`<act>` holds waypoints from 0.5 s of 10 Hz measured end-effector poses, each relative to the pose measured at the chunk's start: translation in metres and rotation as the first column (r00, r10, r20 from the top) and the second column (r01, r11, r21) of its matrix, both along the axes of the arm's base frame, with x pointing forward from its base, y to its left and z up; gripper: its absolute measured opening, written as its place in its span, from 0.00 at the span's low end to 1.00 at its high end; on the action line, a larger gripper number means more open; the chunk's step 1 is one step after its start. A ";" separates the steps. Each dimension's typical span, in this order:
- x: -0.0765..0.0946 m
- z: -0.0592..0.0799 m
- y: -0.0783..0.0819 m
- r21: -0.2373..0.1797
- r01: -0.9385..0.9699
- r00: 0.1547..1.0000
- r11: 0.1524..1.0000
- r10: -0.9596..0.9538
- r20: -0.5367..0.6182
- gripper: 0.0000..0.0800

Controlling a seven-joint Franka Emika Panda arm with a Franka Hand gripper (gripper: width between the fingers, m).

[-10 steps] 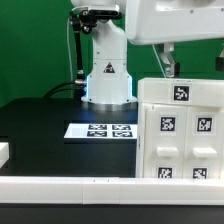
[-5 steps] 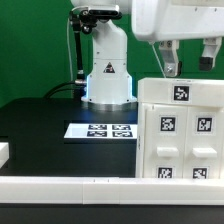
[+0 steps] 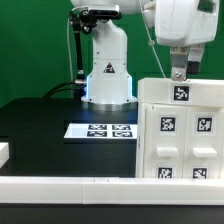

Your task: Assemble cabinet

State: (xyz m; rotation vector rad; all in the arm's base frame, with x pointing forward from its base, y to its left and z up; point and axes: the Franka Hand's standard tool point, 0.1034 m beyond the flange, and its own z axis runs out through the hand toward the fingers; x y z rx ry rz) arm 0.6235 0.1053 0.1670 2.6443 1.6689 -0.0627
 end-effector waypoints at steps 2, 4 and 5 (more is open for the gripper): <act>0.002 -0.009 -0.001 -0.006 0.000 1.000 1.000 0.000 -0.011 0.81; 0.002 -0.011 -0.003 -0.007 0.011 1.000 1.000 -0.011 -0.013 0.81; 0.001 -0.011 -0.003 -0.008 0.028 1.000 1.000 -0.028 -0.013 0.81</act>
Offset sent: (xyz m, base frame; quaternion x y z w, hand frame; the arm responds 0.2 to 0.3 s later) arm 0.0000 0.0000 0.0000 0.0000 0.0000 0.0000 1.0000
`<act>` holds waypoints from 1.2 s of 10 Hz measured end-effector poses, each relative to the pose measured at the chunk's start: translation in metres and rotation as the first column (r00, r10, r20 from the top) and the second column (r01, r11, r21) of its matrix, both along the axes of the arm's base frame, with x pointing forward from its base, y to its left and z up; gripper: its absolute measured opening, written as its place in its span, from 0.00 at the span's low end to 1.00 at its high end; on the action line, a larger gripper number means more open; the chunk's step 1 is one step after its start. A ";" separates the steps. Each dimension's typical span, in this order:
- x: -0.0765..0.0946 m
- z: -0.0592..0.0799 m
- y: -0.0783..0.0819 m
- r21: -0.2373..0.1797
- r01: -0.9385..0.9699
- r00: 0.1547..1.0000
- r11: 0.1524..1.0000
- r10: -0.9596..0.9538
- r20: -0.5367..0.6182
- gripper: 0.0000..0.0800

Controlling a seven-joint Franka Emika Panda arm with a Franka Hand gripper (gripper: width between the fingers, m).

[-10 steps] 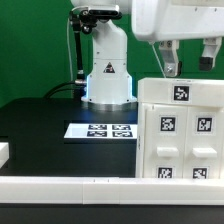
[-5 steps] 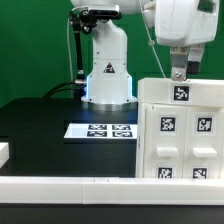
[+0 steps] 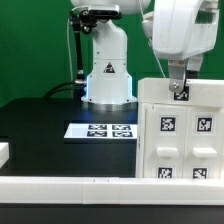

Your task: Assemble cabinet

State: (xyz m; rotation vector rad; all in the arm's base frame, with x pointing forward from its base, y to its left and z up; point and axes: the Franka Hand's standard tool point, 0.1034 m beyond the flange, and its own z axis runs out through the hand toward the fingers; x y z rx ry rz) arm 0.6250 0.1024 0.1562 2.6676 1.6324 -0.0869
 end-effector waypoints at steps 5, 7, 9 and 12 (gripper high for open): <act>0.001 0.000 -0.003 -0.005 0.345 0.939 0.939 -0.344 0.016 0.69; 0.001 0.001 -0.007 0.007 0.607 0.794 0.795 -0.607 0.042 0.69; 0.000 0.000 -0.009 0.022 0.819 0.572 0.573 -0.820 0.027 0.69; 0.000 0.000 -0.007 0.022 0.929 0.369 0.370 -0.929 0.024 0.69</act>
Offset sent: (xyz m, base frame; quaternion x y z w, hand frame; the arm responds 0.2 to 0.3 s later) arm 0.0000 0.0000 0.0000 0.0000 0.0000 0.1938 0.9810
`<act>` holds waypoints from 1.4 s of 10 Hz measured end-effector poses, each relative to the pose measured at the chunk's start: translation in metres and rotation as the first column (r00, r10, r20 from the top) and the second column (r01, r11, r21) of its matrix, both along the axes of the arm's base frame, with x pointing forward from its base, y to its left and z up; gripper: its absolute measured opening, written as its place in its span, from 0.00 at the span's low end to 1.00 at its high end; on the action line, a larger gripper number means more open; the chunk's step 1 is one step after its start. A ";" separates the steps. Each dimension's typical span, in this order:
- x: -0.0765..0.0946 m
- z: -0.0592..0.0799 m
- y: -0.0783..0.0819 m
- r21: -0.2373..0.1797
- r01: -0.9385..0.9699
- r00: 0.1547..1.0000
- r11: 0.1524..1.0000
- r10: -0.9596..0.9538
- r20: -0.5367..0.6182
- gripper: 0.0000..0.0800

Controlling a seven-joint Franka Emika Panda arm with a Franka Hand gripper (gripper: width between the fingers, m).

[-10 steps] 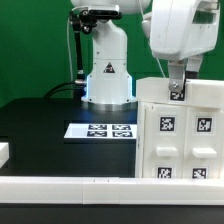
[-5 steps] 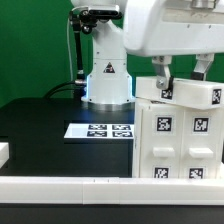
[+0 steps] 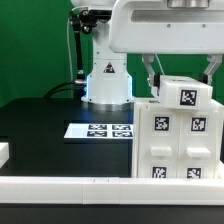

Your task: Assemble cabinet

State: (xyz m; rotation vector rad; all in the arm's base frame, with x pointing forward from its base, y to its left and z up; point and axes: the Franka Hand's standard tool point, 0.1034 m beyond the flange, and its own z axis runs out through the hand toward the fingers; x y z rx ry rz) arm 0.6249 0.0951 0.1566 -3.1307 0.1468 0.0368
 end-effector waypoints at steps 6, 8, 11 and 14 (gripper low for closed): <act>0.000 0.000 -0.003 0.066 0.657 0.753 0.751 -0.658 -0.012 0.69; 0.000 0.000 -0.003 0.070 0.726 0.687 0.685 -0.726 -0.020 0.69; -0.001 0.000 -0.001 0.063 0.867 0.498 0.494 -0.866 -0.049 0.69; 0.000 -0.001 -0.002 0.048 0.994 0.101 0.096 -0.988 -0.113 0.69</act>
Offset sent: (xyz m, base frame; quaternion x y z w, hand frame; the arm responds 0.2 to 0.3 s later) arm -0.0041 -0.0175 0.0084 -0.0125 0.0282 0.2980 0.9541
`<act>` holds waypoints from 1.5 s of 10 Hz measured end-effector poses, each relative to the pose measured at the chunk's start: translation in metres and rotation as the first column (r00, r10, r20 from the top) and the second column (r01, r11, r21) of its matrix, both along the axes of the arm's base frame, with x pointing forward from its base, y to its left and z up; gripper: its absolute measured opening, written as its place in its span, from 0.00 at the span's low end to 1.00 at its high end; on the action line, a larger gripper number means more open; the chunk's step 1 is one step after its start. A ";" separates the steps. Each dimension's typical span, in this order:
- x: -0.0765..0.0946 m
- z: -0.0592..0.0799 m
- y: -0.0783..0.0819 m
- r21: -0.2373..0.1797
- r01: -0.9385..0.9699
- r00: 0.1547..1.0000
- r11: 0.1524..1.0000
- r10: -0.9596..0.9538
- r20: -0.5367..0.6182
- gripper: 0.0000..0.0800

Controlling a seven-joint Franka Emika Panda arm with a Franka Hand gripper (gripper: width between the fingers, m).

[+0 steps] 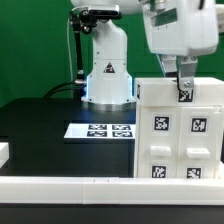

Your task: Assemble cabinet

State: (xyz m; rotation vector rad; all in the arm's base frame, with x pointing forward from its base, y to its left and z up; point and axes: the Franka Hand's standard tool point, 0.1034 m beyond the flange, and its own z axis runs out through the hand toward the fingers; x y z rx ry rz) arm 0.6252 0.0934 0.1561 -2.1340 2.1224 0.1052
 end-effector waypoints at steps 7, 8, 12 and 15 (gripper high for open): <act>0.002 0.001 0.002 0.016 0.257 0.966 0.966 -0.257 -0.028 0.79; 0.002 0.000 0.003 0.016 0.255 0.967 0.967 -0.254 -0.028 0.79; 0.001 0.037 0.012 0.043 0.216 0.976 0.976 -0.215 -0.013 0.81; 0.011 0.044 0.014 0.049 0.200 0.980 0.979 -0.200 0.002 0.81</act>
Offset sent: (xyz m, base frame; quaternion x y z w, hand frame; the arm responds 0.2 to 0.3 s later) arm -0.0019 0.0005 -0.0019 -0.0006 0.0044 0.1918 0.9814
